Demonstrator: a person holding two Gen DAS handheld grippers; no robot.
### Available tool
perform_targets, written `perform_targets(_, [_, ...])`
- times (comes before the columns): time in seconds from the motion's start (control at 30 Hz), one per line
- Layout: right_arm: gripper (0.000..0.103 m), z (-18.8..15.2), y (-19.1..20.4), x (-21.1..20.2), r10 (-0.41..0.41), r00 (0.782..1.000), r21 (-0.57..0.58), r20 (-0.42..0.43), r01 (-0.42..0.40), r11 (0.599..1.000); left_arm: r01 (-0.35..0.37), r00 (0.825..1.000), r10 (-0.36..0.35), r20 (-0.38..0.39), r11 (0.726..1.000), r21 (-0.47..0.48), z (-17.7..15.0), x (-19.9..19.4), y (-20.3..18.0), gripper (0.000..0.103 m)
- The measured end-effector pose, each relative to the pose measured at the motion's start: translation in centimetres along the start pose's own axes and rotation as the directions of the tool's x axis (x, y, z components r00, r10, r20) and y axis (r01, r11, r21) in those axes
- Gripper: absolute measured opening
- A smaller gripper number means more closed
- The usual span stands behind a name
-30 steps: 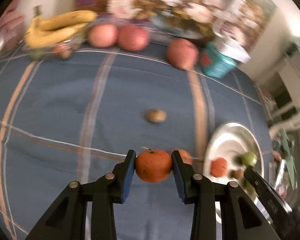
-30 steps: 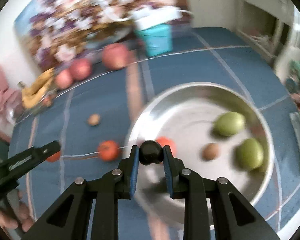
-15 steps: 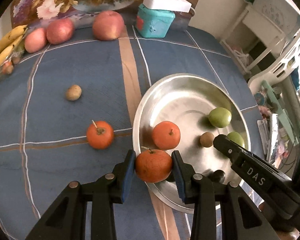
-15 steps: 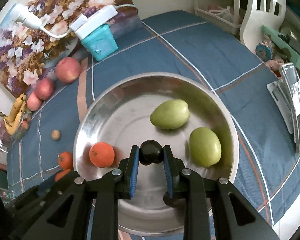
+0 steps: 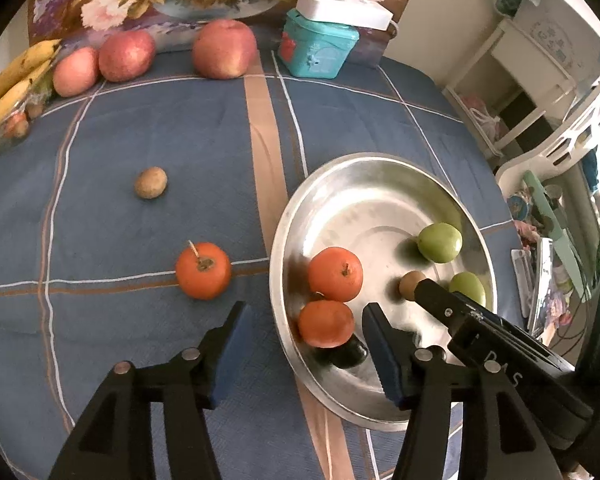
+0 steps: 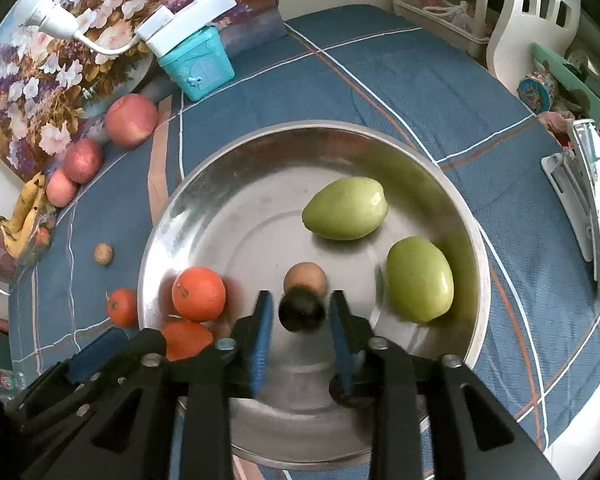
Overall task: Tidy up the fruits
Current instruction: 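Carry tangerine and dark plum to the steel plate and release both, then withdraw both open grippers from the plate toward the remaining fruits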
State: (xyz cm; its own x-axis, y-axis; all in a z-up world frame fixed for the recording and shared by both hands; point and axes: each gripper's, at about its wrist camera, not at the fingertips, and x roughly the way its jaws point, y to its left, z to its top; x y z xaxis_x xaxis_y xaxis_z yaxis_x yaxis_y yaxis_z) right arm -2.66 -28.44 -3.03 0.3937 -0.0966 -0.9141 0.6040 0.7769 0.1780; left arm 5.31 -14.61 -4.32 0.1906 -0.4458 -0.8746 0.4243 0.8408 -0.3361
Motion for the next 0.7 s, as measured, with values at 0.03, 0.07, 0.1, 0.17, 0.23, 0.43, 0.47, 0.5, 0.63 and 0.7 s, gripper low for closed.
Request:
perform_targets(0.03, [0.041, 0.0, 0.1, -0.1, 0.001, 1.0, -0.002, 0.004, -0.001, 1.0, 0.001, 1.0, -0.001, 0.0, 1.0, -0.006, 0.0, 0.0, 0.1, 0.064])
perform_targets(0.07, [0.041, 0.1, 0.1, -0.2, -0.004, 1.0, -0.004, 0.001, 0.004, 1.0, 0.002, 1.0, -0.002, 0.0, 1.0, -0.011, 0.1, -0.1, 0.3, 0.065])
perform_targets(0.1, [0.041, 0.1, 0.2, -0.3, -0.006, 1.0, -0.007, 0.003, 0.006, 1.0, 0.0, 1.0, 0.0, 0.002, 1.0, -0.022, 0.2, -0.2, 0.5, 0.068])
perform_targets(0.17, [0.045, 0.1, 0.3, -0.5, -0.006, 1.0, -0.008, 0.005, 0.006, 1.0, -0.012, 1.0, 0.013, 0.007, 0.999, -0.038, 0.3, -0.4, 0.9, 0.072])
perform_targets(0.23, [0.059, 0.2, 0.4, -0.6, -0.006, 1.0, -0.006, 0.007, 0.006, 1.0, -0.026, 1.0, 0.027, 0.013, 0.997, -0.066, 0.4, -0.6, 1.7, 0.082])
perform_targets(0.43, [0.069, 0.4, 1.0, -0.5, -0.018, 1.0, -0.025, 0.004, 0.018, 1.0, -0.108, 0.992, 0.117, 0.049, 0.982, -0.153, 0.8, -1.4, 4.2, 0.102])
perform_targets(0.47, [0.069, 0.4, 1.1, -0.5, -0.02, 1.0, -0.03, 0.003, 0.02, 0.999, -0.137, 0.987, 0.149, 0.063, 0.976, -0.171, 0.9, -1.8, 4.8, 0.103])
perform_targets(0.5, [0.072, 0.4, 1.1, -0.5, -0.021, 1.0, -0.033, 0.002, 0.021, 0.999, -0.158, 0.982, 0.173, 0.072, 0.971, -0.182, 0.9, -2.0, 5.2, 0.103])
perform_targets(0.63, [0.087, 0.3, 1.5, -0.5, -0.02, 1.0, -0.047, 0.006, 0.02, 0.999, -0.24, 0.96, 0.266, 0.082, 0.94, -0.243, 0.9, -2.8, 7.8, 0.103])
perform_targets(0.7, [0.087, 0.2, 2.0, -0.6, -0.013, 1.0, -0.062, 0.011, 0.013, 0.998, -0.233, 0.963, 0.26, 0.067, 0.933, -0.273, 0.8, -2.9, 9.2, 0.103])
